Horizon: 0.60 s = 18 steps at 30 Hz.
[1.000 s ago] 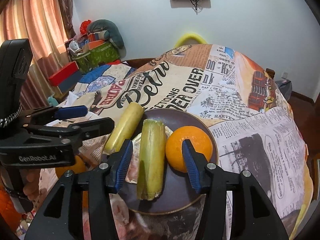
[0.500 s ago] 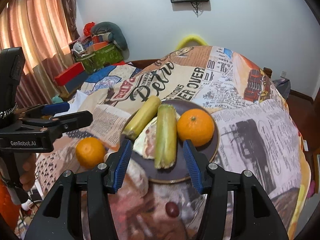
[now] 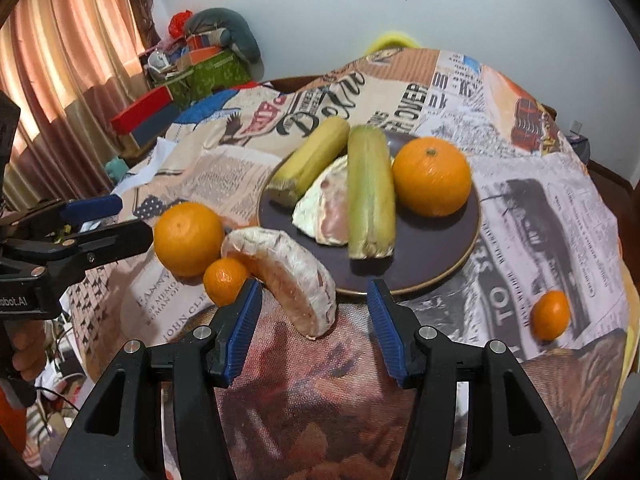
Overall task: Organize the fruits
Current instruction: 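Grasp second pomelo segment with right tool while left tool moves to large orange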
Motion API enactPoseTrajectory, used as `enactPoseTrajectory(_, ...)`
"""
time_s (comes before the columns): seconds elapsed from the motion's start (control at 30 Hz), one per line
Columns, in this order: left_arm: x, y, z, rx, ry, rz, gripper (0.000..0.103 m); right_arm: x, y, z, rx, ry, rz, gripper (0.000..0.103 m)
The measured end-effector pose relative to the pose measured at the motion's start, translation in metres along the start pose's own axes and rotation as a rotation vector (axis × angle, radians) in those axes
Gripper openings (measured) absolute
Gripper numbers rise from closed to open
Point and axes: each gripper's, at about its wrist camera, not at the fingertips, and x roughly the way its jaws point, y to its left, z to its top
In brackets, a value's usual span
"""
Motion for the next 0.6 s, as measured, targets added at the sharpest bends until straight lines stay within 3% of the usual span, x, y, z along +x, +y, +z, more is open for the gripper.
enactPoseTrajectory(0.07, 0.007, 0.003, -0.003, -0.011, 0.017, -0.002, 0.073, 0.005, -0.002, 0.000, 0.009, 0.008, 0.009, 0.051)
enactPoseTrajectory(0.27, 0.028, 0.012, -0.006, -0.039, 0.044, -0.017, 0.073, 0.015, 0.000, 0.002, 0.003, 0.026, 0.038, 0.050)
enactPoseTrajectory(0.43, 0.037, 0.010, -0.002, -0.025, 0.042, -0.012, 0.073, 0.019, 0.003, 0.003, -0.010, 0.027, 0.044, 0.033)
enactPoseTrajectory(0.6, 0.046, 0.011, -0.001, -0.023, 0.061, -0.024, 0.071, 0.016, 0.000, 0.000, -0.002, 0.028, 0.061, 0.026)
